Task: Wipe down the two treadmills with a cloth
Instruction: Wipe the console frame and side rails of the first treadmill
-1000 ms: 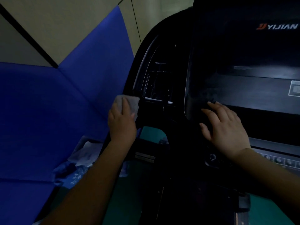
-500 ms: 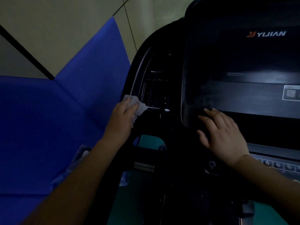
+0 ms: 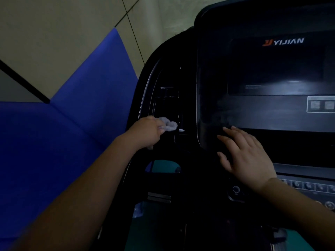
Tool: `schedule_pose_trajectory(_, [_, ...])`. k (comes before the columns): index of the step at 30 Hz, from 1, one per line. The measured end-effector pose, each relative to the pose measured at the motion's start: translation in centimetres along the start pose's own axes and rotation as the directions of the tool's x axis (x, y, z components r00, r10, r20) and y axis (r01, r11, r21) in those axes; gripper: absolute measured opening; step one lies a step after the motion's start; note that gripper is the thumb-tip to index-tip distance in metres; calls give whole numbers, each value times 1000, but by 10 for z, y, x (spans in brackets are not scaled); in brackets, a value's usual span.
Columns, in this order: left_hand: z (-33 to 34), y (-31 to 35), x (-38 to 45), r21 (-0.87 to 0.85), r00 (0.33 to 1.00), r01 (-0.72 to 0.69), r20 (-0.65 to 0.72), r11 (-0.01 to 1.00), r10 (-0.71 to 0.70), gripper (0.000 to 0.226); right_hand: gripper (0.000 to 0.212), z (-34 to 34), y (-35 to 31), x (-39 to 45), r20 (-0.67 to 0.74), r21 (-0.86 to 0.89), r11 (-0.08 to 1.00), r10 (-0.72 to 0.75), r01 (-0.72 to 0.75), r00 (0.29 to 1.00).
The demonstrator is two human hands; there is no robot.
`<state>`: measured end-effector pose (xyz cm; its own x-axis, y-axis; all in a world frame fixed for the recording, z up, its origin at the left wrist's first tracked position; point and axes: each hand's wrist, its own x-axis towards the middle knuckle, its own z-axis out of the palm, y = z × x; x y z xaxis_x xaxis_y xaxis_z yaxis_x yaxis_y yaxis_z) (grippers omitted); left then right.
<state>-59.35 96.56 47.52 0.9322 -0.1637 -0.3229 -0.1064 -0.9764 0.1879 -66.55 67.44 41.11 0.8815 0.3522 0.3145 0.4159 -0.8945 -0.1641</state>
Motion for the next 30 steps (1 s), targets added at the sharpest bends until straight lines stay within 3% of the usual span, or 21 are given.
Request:
schedule_pose_trajectory(2, [-11,1,1,-151,997,39,72,988,-29,28,49,-1,0,1,-1,-1,1000,0,0,1000])
schedule_pose_trajectory(4, [-16,7,6,-403,999,15,36,915,-1,26,49,-1,0,1,4,-3,1000,-1,1,1000])
schedule_pose_trajectory(6, [-20,20,15,-555,979,-95,-201,826,-22,28,49,-1,1,1,2,-8,1000,6,-6,1000])
schedule_pose_trajectory(8, [-27,30,28,-518,843,-240,-531,821,-89,34,49,0,0,0,14,-12,1000,4,-4,1000])
schedule_pose_trajectory(10, [-30,32,48,-357,719,-285,-693,890,-47,43,50,1,1,0,18,-13,1000,10,-10,1000])
schedule_pose_trajectory(12, [-16,30,71,-177,761,-226,-646,958,60,51,49,1,1,0,13,-12,1000,9,-9,1000])
schedule_pose_trajectory(14, [4,26,86,-84,798,-156,-597,984,76,54,48,2,1,0,9,-12,1000,10,-9,1000])
schedule_pose_trajectory(17, [-2,26,105,-33,754,-164,-649,986,104,53,47,3,1,0,5,-16,1000,9,-8,1000])
schedule_pose_trajectory(20, [-31,35,127,91,752,-179,-630,980,196,51,47,4,0,0,-13,-6,1000,4,-4,1000])
schedule_pose_trajectory(28, [-21,25,113,161,761,-282,-563,946,323,46,47,4,1,-1,-2,0,1000,-1,1,1000])
schedule_pose_trajectory(30, [-5,20,88,119,795,-319,-507,940,334,46,47,3,1,-1,-5,5,1000,2,-2,1000])
